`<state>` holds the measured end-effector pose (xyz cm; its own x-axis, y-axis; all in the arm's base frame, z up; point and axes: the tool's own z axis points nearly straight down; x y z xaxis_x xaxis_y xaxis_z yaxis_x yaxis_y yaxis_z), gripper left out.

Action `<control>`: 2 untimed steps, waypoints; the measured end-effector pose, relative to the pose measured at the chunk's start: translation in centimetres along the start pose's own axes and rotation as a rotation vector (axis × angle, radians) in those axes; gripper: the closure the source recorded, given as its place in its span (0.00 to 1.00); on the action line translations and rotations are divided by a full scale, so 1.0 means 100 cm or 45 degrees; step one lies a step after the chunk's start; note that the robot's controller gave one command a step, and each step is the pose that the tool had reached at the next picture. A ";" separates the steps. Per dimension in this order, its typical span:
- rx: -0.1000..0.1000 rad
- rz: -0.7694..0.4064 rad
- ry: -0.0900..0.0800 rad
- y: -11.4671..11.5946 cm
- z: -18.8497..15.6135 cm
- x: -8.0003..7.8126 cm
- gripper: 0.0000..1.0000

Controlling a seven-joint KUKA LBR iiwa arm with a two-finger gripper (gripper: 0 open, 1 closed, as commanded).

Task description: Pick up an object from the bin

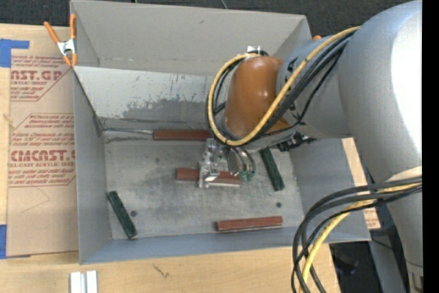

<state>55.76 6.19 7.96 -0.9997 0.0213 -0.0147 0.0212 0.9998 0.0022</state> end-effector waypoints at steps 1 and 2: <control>0.001 0.000 0.013 0.000 -0.004 0.002 1.00; 0.004 -0.001 0.029 0.000 -0.021 0.005 1.00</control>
Offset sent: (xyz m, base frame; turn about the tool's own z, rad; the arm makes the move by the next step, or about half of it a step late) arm -0.0001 0.0001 0.0783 0.0000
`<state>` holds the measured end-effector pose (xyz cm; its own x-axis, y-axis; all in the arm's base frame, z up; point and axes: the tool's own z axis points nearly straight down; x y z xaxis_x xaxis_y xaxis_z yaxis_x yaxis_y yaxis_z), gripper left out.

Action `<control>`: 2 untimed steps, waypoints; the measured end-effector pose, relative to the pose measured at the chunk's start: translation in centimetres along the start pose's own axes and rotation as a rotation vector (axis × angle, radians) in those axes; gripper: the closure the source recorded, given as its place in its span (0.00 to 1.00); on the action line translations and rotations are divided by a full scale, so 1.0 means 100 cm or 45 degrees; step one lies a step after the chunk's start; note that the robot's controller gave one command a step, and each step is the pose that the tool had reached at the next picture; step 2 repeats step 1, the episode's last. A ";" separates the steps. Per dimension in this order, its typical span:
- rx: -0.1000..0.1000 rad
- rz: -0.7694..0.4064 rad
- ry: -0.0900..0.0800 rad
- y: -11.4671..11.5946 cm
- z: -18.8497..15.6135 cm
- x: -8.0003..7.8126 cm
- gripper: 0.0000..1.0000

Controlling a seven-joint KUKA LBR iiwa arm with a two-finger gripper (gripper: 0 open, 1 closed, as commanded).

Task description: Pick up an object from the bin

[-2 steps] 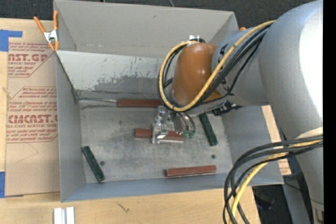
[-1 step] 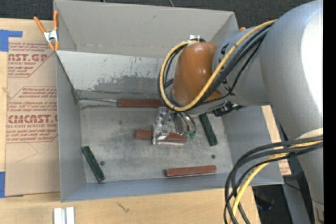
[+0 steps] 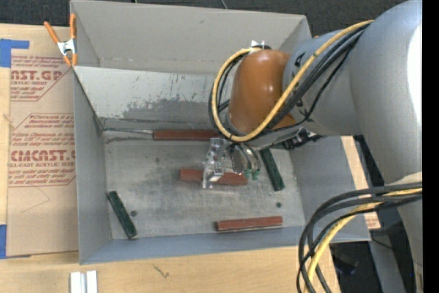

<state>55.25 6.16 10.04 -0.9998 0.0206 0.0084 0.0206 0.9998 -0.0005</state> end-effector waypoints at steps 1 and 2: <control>-0.001 0.000 -0.007 0.000 -0.022 -0.001 1.00; -0.001 0.000 -0.007 0.000 -0.022 -0.001 1.00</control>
Offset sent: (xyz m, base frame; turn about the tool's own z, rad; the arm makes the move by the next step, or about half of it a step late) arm -0.0001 -0.0001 0.0182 0.0000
